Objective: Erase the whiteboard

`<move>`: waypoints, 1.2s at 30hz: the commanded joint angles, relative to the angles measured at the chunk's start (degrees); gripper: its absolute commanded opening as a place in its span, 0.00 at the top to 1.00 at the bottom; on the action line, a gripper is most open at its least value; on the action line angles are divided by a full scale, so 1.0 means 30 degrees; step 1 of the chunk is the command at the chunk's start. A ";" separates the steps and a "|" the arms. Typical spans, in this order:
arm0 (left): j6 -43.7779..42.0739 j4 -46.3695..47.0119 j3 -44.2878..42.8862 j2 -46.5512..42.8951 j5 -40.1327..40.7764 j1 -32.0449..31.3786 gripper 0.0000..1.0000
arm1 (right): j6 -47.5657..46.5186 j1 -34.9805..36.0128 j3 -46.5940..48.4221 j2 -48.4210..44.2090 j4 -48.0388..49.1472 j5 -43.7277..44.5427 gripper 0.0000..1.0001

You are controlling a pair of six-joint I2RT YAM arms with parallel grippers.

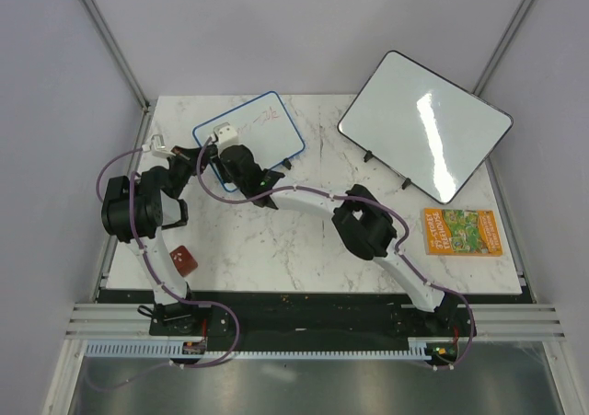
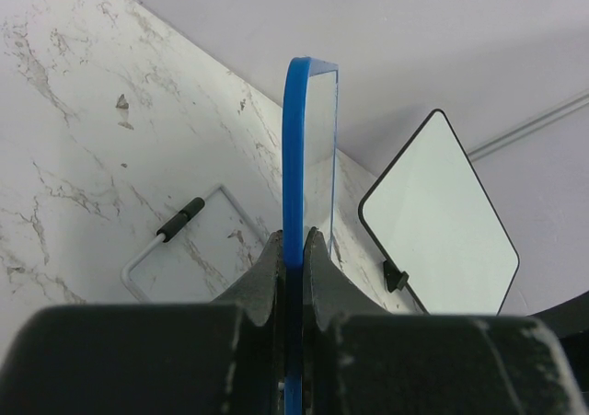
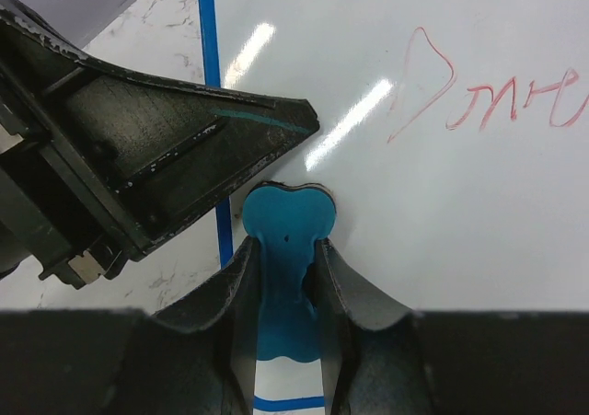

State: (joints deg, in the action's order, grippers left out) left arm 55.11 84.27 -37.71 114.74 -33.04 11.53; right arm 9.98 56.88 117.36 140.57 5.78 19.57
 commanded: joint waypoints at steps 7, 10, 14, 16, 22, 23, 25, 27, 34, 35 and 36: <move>-0.2052 0.3639 0.0237 0.0630 -0.0355 -0.0416 0.98 | 0.1651 -0.0853 -0.2320 0.0663 0.0152 -0.0225 1.00; -0.2052 0.3668 0.0208 0.0631 -0.0326 -0.0445 0.98 | 0.2006 -0.1411 -0.4397 -0.0331 0.1028 0.0240 1.00; -0.2082 0.3668 0.0179 0.0631 -0.0472 -0.0445 0.98 | 0.2531 -0.1792 -0.6453 -0.1447 0.2000 0.0769 1.00; -0.2082 0.3668 0.0179 0.0631 -0.0443 -0.0416 0.98 | 0.2825 -0.2143 -0.6367 -0.1477 0.1708 0.0829 1.00; -0.2052 0.3668 0.0208 0.0631 -0.0414 -0.0416 0.98 | 0.3411 -0.2993 -0.6600 -0.1827 0.1355 0.1502 1.00; -0.2052 0.3668 0.0208 0.0602 -0.0443 -0.0415 0.98 | 0.3470 -0.3110 -0.6630 -0.1828 0.1354 0.1532 1.00; -0.2052 0.3697 0.0208 0.0602 -0.0414 -0.0386 0.98 | 0.3705 -0.3374 -0.6746 -0.1887 0.1354 0.1650 1.00; -0.2023 0.3668 0.0179 0.0660 -0.0384 -0.0415 0.98 | 0.3734 -0.3550 -0.6660 -0.1887 0.1412 0.1591 1.00; -0.2052 0.3668 0.0179 0.0631 -0.0443 -0.0415 0.98 | 0.2683 -0.3668 -0.5636 -0.1625 0.2144 0.0570 1.00; -0.2052 0.3668 0.0179 0.0660 -0.0472 -0.0415 0.98 | 0.2477 -0.3668 -0.5141 -0.1565 0.2203 0.0334 1.00; -0.2052 0.3668 0.0179 0.0660 -0.0472 -0.0415 0.98 | 0.2388 -0.3668 -0.4933 -0.1478 0.2233 0.0128 1.00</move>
State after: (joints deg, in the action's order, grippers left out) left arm 55.09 84.40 -38.00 114.80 -32.88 10.85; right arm 20.62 47.62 99.70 133.91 16.69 19.46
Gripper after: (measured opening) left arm 0.064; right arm 0.325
